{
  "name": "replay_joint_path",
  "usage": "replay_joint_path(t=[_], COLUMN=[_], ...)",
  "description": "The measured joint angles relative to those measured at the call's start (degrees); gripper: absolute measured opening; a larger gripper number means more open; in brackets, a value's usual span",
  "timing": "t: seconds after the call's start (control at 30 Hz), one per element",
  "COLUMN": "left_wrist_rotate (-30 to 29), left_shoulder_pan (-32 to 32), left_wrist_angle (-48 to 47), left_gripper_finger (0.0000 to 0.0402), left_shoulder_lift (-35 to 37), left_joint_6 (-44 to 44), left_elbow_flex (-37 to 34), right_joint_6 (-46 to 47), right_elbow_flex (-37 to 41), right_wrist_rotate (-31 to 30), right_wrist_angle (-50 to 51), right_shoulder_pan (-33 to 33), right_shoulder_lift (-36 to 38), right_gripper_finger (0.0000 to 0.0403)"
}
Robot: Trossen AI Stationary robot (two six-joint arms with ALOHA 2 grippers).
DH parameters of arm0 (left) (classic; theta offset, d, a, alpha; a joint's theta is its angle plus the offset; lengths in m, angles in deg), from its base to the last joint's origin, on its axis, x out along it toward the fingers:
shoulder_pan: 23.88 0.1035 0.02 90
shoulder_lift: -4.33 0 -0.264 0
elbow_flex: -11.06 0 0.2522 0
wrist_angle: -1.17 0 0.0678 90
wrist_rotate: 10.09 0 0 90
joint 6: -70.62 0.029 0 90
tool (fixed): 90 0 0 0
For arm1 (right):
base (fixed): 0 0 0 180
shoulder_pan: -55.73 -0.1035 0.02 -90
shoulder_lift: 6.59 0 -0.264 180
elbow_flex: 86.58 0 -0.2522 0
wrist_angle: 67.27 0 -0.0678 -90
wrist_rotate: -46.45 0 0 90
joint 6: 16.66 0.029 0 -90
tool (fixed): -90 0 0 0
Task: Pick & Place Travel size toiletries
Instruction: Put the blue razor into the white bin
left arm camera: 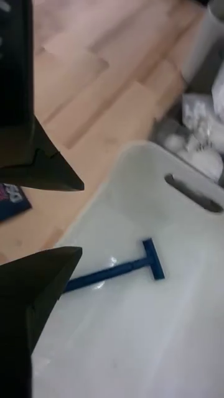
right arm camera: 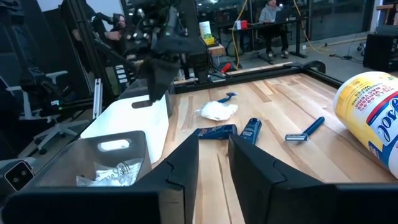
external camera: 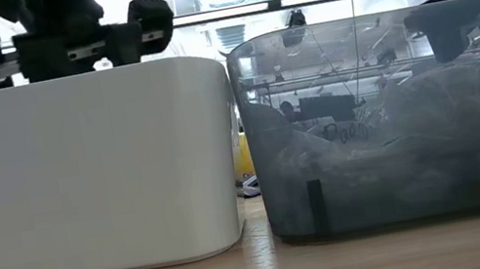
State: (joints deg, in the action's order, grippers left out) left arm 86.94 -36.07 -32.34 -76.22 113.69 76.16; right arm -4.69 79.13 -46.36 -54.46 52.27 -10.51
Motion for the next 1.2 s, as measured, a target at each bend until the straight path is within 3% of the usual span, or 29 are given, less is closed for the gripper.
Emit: replay_joint_path(t=[0.27, 0.43, 0.7, 0.87, 1.03, 1.2], left_wrist_rotate=[0.11, 0.44, 0.63, 0.46, -4.54, -9.33], left_shoulder_pan=[6.76, 10.23, 10.85, 11.33, 12.27, 14.24], left_wrist_angle=[0.17, 5.07, 9.43, 9.48, 10.09, 16.8], left_gripper_finger=[0.016, 0.016, 0.0161, 0.016, 0.016, 0.016], left_shoulder_lift=[3.95, 4.3, 3.49, 3.47, 3.44, 3.44], left_joint_6=[-2.23, -5.6, -10.83, -19.22, -26.15, -31.65], left_elbow_flex=[-2.45, -4.76, -6.8, -6.81, -8.49, -12.66], right_joint_6=[-0.01, -0.02, 0.0, -0.02, -0.02, -0.02], right_elbow_flex=[0.0, 0.0, 0.0, 0.0, 0.0, 0.0], right_wrist_rotate=[0.0, 0.0, 0.0, 0.0, 0.0, 0.0], right_wrist_angle=[-0.02, -0.02, -0.02, -0.02, -0.02, -0.02], right_shoulder_pan=[0.0, 0.0, 0.0, 0.0, 0.0, 0.0], right_shoulder_lift=[-0.04, -0.02, 0.0, 0.0, 0.0, 0.0], right_gripper_finger=[0.0109, 0.0122, 0.0142, 0.0153, 0.0163, 0.0174])
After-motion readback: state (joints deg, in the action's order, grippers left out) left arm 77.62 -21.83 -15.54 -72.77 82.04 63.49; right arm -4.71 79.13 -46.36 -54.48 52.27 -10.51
